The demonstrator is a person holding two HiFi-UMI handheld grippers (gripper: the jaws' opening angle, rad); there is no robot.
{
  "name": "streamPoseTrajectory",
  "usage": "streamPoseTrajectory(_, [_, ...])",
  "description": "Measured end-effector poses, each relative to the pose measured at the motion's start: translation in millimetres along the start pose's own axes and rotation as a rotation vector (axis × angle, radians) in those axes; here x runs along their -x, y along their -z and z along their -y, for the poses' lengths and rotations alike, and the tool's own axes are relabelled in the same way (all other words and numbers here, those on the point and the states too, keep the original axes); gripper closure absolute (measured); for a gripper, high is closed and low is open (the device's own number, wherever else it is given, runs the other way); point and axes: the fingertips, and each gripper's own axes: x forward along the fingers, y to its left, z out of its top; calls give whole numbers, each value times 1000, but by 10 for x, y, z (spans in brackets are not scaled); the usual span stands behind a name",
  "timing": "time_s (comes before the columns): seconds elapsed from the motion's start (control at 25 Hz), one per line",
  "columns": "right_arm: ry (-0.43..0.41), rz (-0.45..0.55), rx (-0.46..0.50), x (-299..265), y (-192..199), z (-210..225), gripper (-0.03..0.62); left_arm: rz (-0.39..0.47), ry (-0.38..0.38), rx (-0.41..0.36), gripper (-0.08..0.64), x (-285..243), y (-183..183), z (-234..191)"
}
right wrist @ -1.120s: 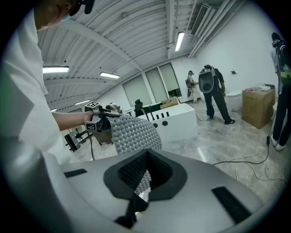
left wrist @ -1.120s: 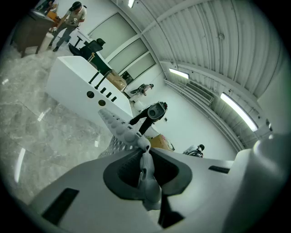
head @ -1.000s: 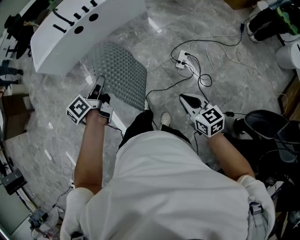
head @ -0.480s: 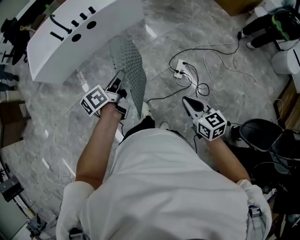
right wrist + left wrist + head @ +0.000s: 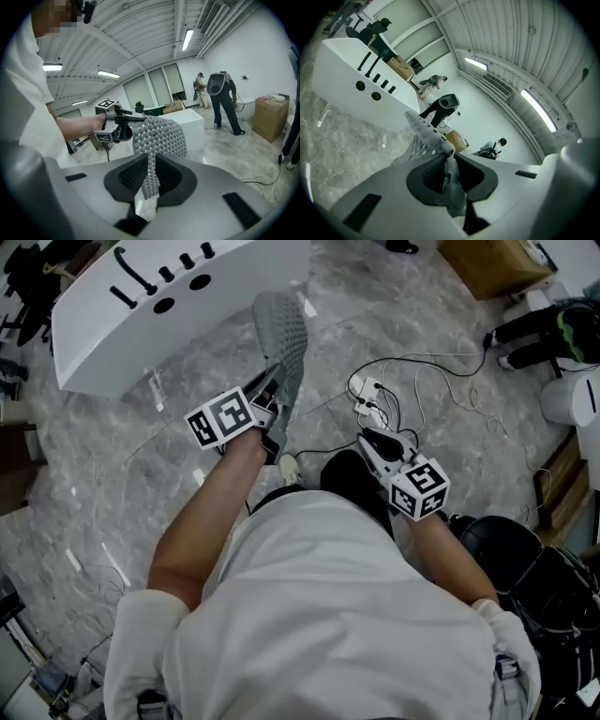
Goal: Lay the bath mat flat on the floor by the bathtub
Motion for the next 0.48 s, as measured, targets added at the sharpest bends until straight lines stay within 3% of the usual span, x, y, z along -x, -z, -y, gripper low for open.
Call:
streamPoseTrajectory(0.16, [-42,-35,0,-266,-109,119,535,28,-23,12,507,-260,-271,-160])
streamPoseTrajectory(0.48, [-144,-85,-19,-988,-474,803,549,73,-117,53,508,-1004,-845,-583])
